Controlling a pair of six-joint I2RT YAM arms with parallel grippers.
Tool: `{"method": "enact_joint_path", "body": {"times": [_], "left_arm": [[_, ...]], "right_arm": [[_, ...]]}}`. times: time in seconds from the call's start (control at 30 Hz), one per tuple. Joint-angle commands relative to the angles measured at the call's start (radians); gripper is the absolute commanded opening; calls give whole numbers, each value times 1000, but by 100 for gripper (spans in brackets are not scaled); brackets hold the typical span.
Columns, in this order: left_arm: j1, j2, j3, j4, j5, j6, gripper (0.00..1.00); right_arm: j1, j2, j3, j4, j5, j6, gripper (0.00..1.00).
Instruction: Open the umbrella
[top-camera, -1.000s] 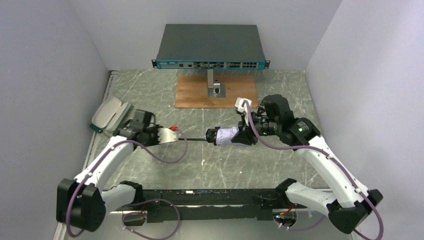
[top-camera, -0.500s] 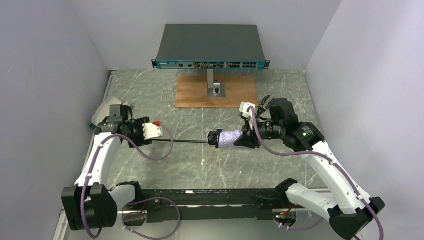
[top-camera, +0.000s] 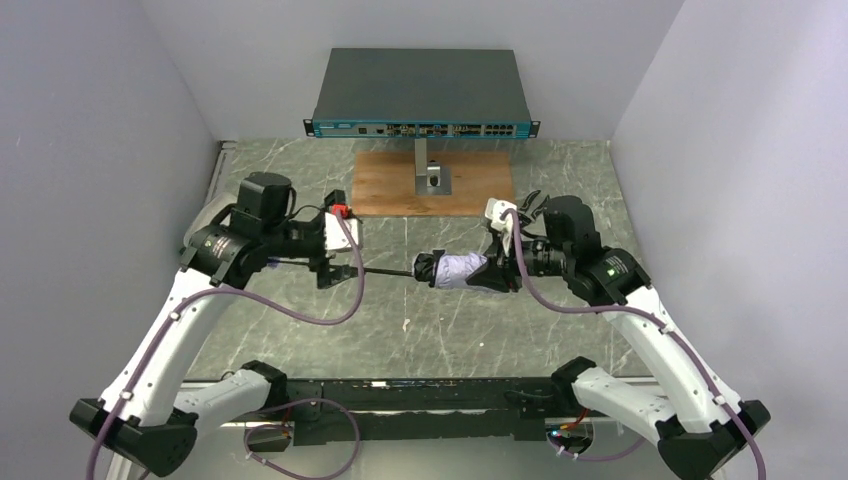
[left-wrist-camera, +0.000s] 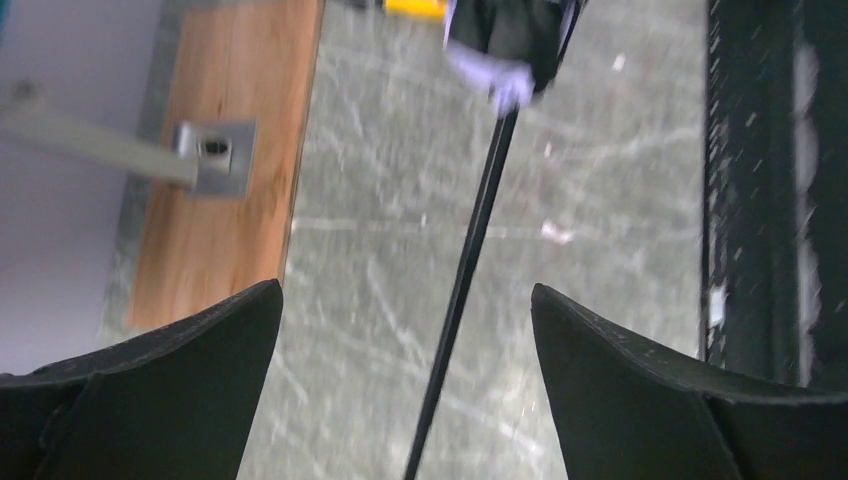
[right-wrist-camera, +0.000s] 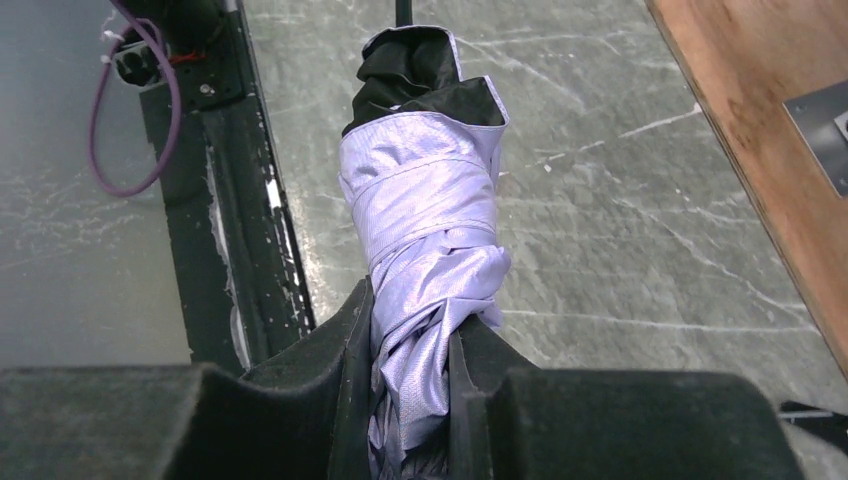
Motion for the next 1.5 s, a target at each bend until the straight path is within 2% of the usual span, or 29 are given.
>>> {"method": "enact_joint_path", "body": {"times": [0.0, 0.13, 0.3, 0.43, 0.57, 0.67, 0.77, 1.0, 1.13, 1.23, 1.3, 1.33, 1.37, 1.47], "left_arm": [[-141, 5, 75, 160, 22, -296, 100], [-319, -36, 22, 314, -164, -271, 100], [-557, -26, -34, 365, -414, -175, 100], [-709, -21, -85, 419, -568, -144, 100], [-803, -10, -131, 448, -687, -110, 100], [-828, 5, -175, 477, -775, -93, 100], [-829, 29, -211, 521, -882, -78, 100], [-829, 13, -268, 540, -914, -17, 81], [-827, 21, -274, 490, -892, -7, 54], [-802, 33, -238, 431, -846, -58, 23], [-769, 47, -191, 369, -773, -115, 4], [-749, 55, -153, 340, -736, -146, 0], [-727, 61, -126, 318, -691, -180, 0], [-661, 82, -52, 253, -533, -278, 0]], "right_arm": [[1, 65, 94, 82, -130, 35, 0], [3, 97, 69, 115, -223, 133, 0], [0, 169, 77, 157, -286, 292, 0], [-14, 192, 25, 306, -320, 510, 0], [-47, 223, -21, 439, -382, 709, 0], [-80, 250, -55, 548, -474, 832, 0], [-80, 257, -61, 570, -526, 851, 0], [-77, 257, -71, 499, -581, 808, 0], [-71, 260, -68, 498, -616, 810, 0], [-69, 258, -52, 469, -617, 770, 1], [-70, 255, -27, 419, -594, 703, 17], [-70, 252, -11, 388, -566, 665, 32], [-73, 251, 11, 355, -544, 612, 50], [-91, 251, 111, 190, -444, 420, 79]]}}
